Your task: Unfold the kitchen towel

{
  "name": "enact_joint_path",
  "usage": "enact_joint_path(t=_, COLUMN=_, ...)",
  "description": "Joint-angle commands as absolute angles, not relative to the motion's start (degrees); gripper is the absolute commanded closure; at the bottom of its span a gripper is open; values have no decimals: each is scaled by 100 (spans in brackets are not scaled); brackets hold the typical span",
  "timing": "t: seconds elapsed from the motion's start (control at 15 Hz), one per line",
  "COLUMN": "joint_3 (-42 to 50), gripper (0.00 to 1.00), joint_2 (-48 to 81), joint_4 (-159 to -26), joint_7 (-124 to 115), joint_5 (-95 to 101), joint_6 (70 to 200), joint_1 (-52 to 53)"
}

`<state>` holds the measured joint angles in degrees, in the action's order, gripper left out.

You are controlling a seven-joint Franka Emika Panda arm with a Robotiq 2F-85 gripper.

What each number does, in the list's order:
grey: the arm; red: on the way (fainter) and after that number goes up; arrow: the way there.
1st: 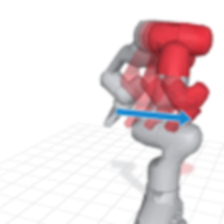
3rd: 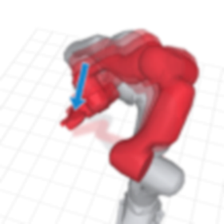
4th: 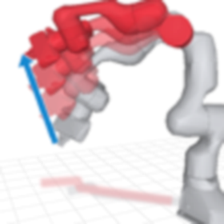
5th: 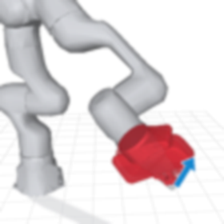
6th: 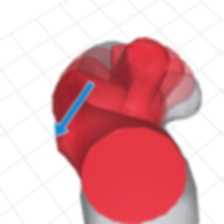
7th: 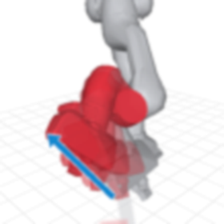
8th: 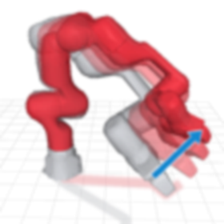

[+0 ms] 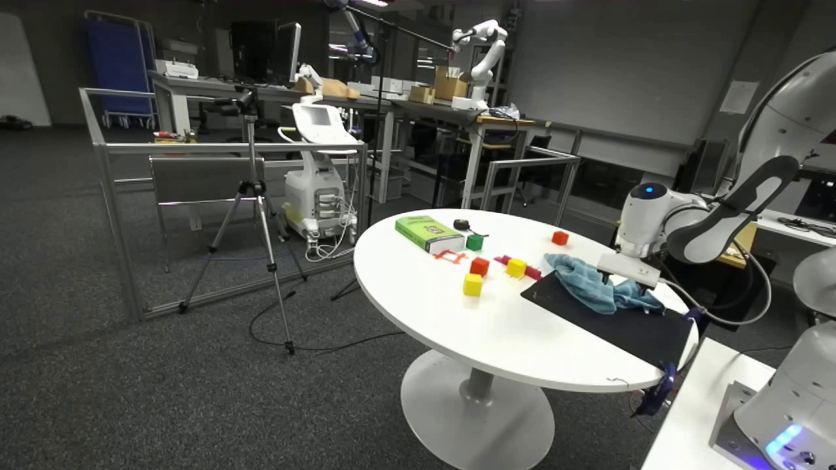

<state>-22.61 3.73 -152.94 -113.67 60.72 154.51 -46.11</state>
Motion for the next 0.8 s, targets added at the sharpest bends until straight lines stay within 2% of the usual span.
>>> enact_joint_path(t=0.0, joint_3=-2178, gripper=0, joint_2=1238, joint_4=-14810, joint_7=-11261, joint_5=6872, joint_6=15724, joint_1=-4572)
enact_joint_path(t=0.67, joint_3=-1882, gripper=0, joint_2=2293, joint_4=-13933, joint_7=-10242, joint_5=8458, joint_6=16179, joint_1=-4603)
enact_joint_path(t=0.73, joint_3=-1877, gripper=25, joint_2=2340, joint_4=-13874, joint_7=-10271, joint_5=8538, joint_6=16154, joint_1=-4590)
